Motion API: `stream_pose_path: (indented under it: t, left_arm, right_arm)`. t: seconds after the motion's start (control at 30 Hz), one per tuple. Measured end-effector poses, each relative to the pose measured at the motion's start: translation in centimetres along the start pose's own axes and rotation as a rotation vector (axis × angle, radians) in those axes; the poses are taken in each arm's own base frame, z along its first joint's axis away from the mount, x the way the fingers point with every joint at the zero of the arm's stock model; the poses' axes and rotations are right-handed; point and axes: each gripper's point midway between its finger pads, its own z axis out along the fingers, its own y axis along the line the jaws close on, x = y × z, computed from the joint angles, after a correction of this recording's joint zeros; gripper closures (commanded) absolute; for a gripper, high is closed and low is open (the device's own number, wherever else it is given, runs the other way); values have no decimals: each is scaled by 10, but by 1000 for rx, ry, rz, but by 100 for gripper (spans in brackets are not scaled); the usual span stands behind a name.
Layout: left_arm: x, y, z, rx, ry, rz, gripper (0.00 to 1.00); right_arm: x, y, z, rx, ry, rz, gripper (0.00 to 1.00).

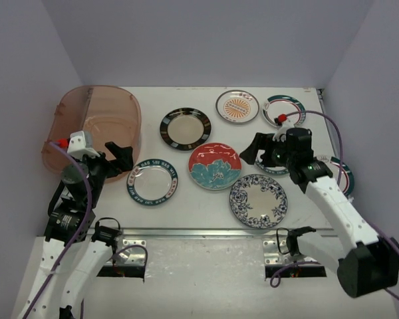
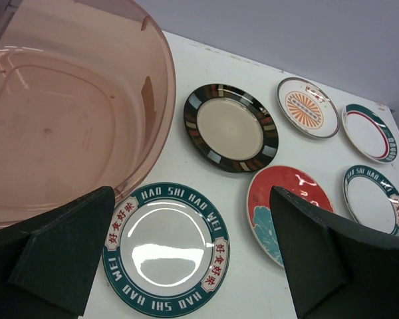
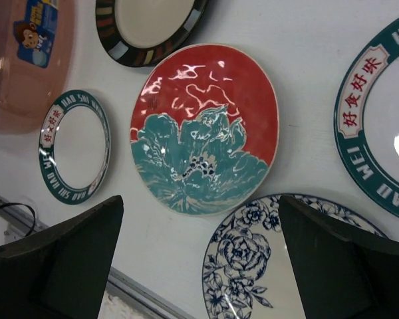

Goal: Place the plates into the plastic bin on the countertop

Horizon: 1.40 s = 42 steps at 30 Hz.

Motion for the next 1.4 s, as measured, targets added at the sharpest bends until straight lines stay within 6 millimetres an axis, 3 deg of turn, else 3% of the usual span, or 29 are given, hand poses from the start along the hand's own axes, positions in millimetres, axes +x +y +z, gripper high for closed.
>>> stream_pose_path:
  t: [0.17, 0.37, 0.57, 0.73, 0.93, 1.2, 1.27, 1.37, 1.4]
  left_arm:
    - [3, -1, 0, 10, 8, 1, 0]
    - [4, -2, 1, 14, 8, 1, 0]
    - [5, -1, 2, 13, 10, 1, 0]
    - [5, -2, 2, 16, 12, 1, 0]
    - [9, -4, 7, 20, 33, 5, 0]
    - [11, -5, 8, 29, 44, 8, 0]
    - [10, -6, 7, 32, 41, 7, 0]
    - [10, -6, 6, 33, 40, 7, 0]
    - [10, -6, 6, 34, 40, 7, 0]
  right_arm:
    - [-2, -12, 73, 4, 164, 68, 1]
    - [-48, -1, 176, -138, 206, 77, 1]
    - [-59, -8, 255, -199, 261, 81, 1]
    - [-30, -24, 284, -175, 356, 99, 2]
    - [-28, -12, 306, -196, 366, 78, 20]
    - [-18, -4, 321, -217, 379, 171, 58]
    - [-14, -6, 324, -218, 387, 201, 63]
    - [-10, -6, 326, -229, 401, 257, 86]
    - [-10, -6, 326, -230, 402, 274, 89]
